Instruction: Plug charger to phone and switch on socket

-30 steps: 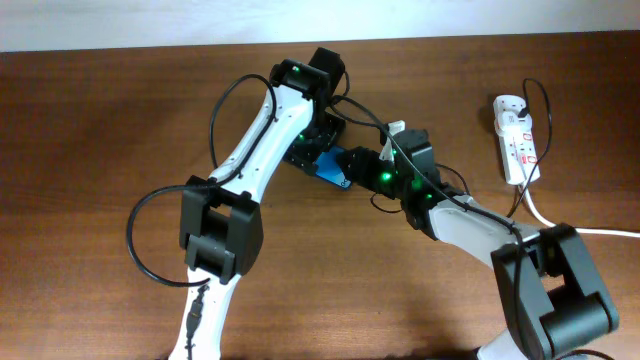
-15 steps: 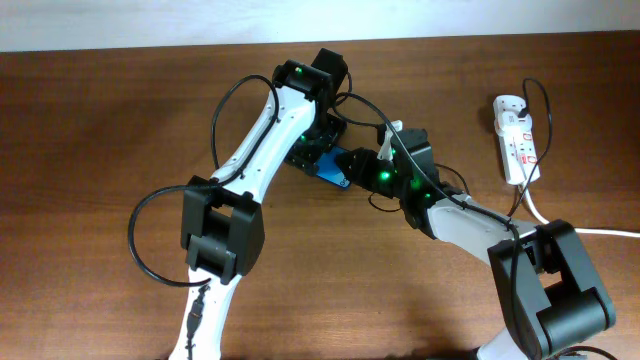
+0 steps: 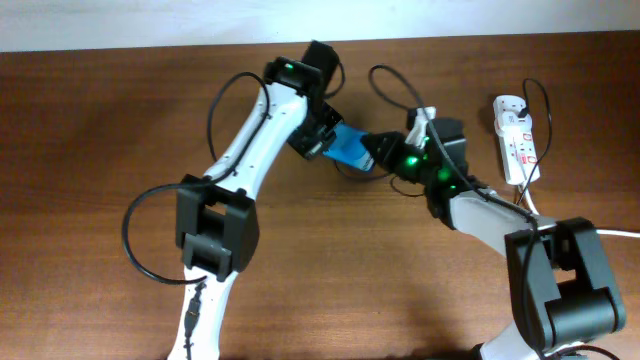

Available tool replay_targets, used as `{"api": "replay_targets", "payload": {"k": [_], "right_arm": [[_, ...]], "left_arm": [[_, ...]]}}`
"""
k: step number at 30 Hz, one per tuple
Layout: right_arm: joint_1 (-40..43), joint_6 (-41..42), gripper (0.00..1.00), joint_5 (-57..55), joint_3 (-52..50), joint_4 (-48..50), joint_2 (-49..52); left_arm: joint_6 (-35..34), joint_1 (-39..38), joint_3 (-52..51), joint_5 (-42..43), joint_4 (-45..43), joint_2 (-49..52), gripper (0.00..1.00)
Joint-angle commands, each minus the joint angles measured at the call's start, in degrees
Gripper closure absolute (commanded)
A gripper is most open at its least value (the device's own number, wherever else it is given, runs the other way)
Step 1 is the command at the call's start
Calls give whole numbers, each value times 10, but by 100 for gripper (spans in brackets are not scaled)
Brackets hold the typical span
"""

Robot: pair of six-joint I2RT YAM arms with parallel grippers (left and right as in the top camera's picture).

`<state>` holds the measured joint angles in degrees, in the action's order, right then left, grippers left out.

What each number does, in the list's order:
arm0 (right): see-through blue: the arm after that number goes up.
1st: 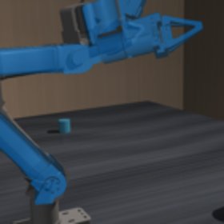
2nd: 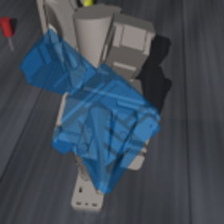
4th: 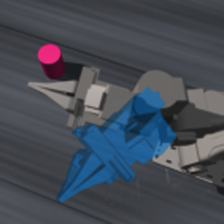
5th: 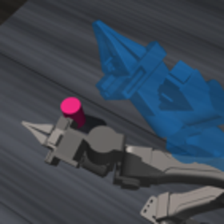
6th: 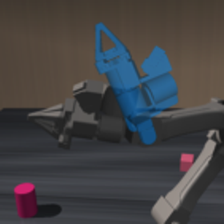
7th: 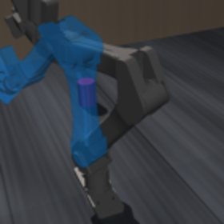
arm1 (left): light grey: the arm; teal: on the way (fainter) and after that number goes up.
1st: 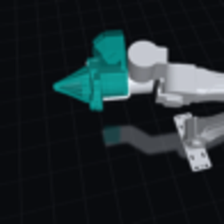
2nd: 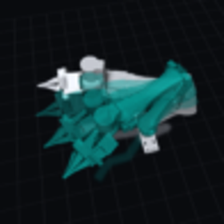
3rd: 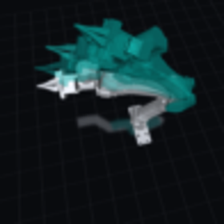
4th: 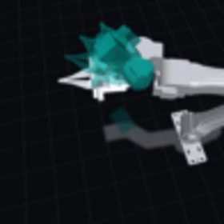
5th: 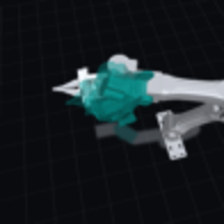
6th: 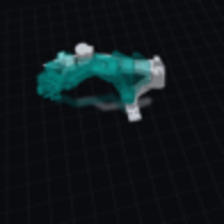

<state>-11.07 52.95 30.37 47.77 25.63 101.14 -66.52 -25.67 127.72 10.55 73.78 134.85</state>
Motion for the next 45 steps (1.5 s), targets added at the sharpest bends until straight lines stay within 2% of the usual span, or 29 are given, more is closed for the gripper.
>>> {"api": "replay_targets", "payload": {"k": [1,2,3,5,6,9,11,13,15,17,19,21,23,26,29,32,36,39,45], "right_arm": [[36,66,96,18,6,30,-34],[49,89,96,18,6,39,-34],[62,135,96,20,6,60,-34],[67,182,96,34,6,125,-34],[66,203,96,43,6,182,-35],[60,303,96,3,6,226,-38],[44,358,96,-51,6,226,-38],[21,410,96,-85,6,227,-38],[8,410,96,-86,16,226,-38],[8,410,96,-86,26,227,-40],[2,410,96,-93,32,226,-42],[-13,410,96,-131,42,226,-42],[-29,410,96,-138,57,184,-42],[-67,436,96,-181,67,154,-42],[-89,440,96,-236,67,155,-42],[-102,447,96,-275,67,155,-42],[-123,447,96,-308,67,150,-42],[-131,447,96,-315,67,139,-42],[-138,447,96,-322,67,136,-42]], "left_arm": [[356,55,9,217,-28,0,83],[440,71,9,307,-26,0,52],[518,89,9,446,-26,0,24],[577,108,9,595,-27,0,14],[598,116,9,646,-27,0,14],[604,136,9,730,-35,0,14],[601,139,9,787,-60,0,16],[602,143,9,780,-63,0,17],[601,153,9,775,-71,0,21],[578,161,9,720,-74,0,21],[527,167,9,685,-106,0,21],[437,167,9,643,-176,0,21],[355,166,9,621,-242,0,20],[287,160,9,609,-306,0,21],[245,158,9,617,-305,0,26],[190,154,9,617,-305,0,39],[184,153,9,617,-305,0,64],[167,153,9,617,-305,0,70],[151,148,9,606,-305,0,90]]}}
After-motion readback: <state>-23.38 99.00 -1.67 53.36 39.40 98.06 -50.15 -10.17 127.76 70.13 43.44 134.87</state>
